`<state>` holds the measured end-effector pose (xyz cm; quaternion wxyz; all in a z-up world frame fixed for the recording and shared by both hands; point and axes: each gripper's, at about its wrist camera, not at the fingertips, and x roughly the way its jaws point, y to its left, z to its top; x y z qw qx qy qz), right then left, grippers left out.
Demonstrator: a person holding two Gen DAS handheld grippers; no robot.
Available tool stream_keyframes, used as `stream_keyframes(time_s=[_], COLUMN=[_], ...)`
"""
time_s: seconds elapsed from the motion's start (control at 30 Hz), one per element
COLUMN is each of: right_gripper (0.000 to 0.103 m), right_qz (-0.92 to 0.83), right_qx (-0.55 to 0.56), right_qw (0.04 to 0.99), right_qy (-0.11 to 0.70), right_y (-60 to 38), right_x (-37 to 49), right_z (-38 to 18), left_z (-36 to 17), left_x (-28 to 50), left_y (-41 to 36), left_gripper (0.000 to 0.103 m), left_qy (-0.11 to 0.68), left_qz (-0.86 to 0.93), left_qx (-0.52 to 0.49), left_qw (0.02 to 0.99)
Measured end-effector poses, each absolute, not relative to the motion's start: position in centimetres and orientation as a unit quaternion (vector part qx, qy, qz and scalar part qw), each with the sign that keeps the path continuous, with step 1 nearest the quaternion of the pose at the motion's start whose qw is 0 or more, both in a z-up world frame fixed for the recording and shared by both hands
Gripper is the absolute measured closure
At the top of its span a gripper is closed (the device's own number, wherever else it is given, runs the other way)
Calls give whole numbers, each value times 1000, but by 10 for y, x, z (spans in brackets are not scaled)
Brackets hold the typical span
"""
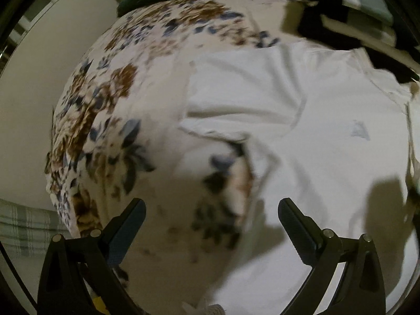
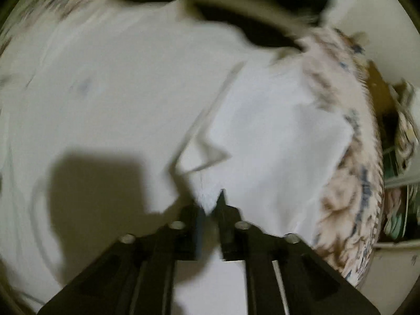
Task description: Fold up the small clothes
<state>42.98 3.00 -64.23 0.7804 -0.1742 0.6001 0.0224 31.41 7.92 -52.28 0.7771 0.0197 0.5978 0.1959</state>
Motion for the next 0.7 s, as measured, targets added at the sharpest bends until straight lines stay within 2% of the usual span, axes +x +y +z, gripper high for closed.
stream_keyframes(time_s=[0.07,0.1,0.13,0.3,0.5,0.6,0.7], right_gripper=[70,58,52,50,50,50,50], right_qz=[48,62,67,42,-51,-84,-110], right_qx=[-157,-139,-124,-14,113,202,278], right_qw=[783,780,778,771,744,717,692], right_qy=[600,607,612,635,657,662,657], right_y=[33,32,28,-4,-58,-90,-114], right_x=[412,405,398,386,389,390,384], right_z=[-637,-633,-630,-616,-629,-645,-656], left_z=[-523,-523,-522,-524,-557,-580,-596], left_x=[310,308,307,316,349,366,384], left_y=[97,104,110,157,212,216,210], left_gripper=[0,0,0,0,2,10,27], left_qy=[599,599,599,603,585,573,563], left_qz=[206,210,214,210,160,131,134], left_qx=[13,8,3,-80,-304,-381,-393], left_qw=[774,772,771,766,734,714,714])
